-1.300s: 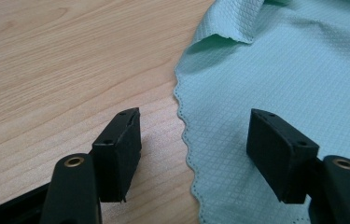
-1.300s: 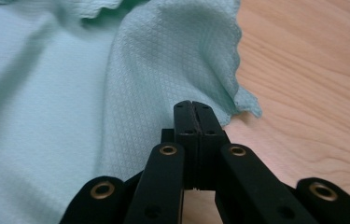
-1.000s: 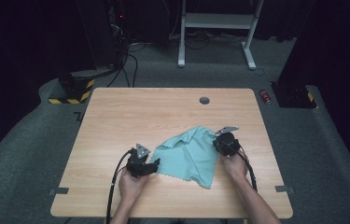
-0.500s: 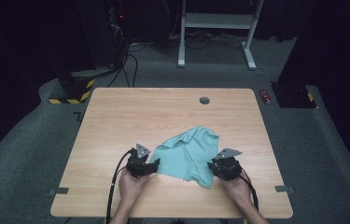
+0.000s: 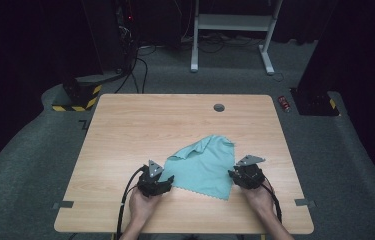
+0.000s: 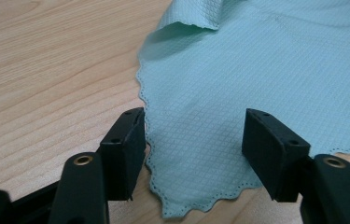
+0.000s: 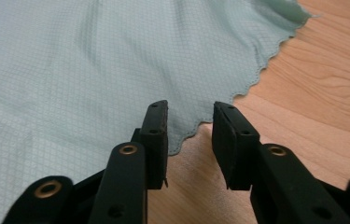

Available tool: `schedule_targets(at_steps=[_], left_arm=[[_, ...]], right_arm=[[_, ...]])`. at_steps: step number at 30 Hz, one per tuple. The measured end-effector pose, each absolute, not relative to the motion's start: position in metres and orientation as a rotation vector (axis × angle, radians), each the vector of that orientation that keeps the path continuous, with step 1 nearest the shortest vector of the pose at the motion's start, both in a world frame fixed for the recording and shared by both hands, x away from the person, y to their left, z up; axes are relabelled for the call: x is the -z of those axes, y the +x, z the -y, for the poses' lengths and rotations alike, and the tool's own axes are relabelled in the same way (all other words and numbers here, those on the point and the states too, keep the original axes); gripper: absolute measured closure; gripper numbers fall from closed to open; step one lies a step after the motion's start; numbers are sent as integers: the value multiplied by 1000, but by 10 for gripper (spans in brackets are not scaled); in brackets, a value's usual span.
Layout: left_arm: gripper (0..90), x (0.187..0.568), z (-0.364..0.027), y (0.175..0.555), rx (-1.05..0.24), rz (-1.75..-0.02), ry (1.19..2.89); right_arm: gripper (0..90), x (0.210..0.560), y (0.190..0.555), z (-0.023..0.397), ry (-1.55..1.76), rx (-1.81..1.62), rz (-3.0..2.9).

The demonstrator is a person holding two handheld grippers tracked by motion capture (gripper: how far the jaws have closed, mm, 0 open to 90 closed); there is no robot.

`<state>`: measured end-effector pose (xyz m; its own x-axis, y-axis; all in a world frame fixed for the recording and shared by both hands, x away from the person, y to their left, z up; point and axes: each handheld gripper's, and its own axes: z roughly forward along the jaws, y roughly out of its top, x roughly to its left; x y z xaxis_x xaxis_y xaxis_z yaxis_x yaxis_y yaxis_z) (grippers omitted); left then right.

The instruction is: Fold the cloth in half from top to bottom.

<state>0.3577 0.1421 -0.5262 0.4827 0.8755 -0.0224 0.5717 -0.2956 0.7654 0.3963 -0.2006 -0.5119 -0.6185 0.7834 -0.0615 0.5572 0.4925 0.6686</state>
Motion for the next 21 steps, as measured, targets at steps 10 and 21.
schedule_targets(at_steps=[10, 21], left_arm=[[493, 504, -119, 385, -476, -1077, 2027], [457, 494, -83, 429, -515, -1087, 2093]], right_arm=[[696, 518, 388, 182, 1068, -1025, -2363], [673, 523, 385, 174, 1030, -1023, -2361]])
